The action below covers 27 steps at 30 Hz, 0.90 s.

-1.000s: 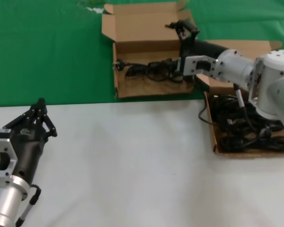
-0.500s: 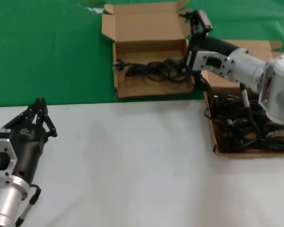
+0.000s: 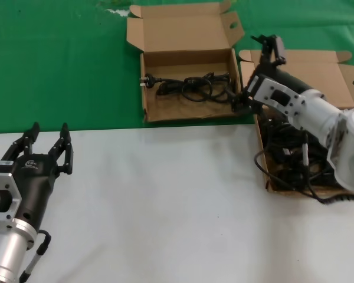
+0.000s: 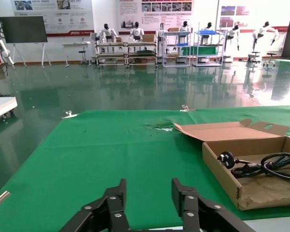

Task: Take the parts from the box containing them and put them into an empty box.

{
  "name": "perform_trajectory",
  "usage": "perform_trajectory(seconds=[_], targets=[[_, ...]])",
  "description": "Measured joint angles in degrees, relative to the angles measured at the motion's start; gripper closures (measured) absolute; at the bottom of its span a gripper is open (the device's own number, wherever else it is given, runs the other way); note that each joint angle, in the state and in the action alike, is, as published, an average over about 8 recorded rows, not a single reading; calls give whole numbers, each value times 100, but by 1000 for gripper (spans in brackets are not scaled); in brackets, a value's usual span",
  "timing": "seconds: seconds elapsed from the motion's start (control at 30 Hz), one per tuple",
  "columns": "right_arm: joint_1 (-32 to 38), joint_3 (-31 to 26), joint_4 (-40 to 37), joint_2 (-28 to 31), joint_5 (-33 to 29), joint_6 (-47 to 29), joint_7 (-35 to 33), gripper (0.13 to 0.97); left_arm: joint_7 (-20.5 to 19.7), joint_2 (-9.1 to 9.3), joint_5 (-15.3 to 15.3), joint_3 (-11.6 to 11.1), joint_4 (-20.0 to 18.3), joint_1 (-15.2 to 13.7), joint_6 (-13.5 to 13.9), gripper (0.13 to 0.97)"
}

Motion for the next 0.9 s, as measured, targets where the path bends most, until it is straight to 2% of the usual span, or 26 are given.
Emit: perform_trajectory(seconds=[0.03,0.3,0.33,0.6,0.63,0.9], targets=[[-89,13,99,14,10,46,98,136,0,0,0,0,0,0,0,821],[-797,118,886,126,91,405,871,129,0,0,0,0,0,0,0,653],[-886,131,986,140,101,451,969,129,0,0,0,0,0,0,0,653],[-1597,236,1772,253,182,811,1742,129,0,0,-1,0,0,0,0,436],[-1686,249,1872,267,192,856,1840,129,1,0,-1,0,0,0,0,436],[-2403,355,2673,381,274,1223,2622,129,2,0,0,0,0,0,0,268]])
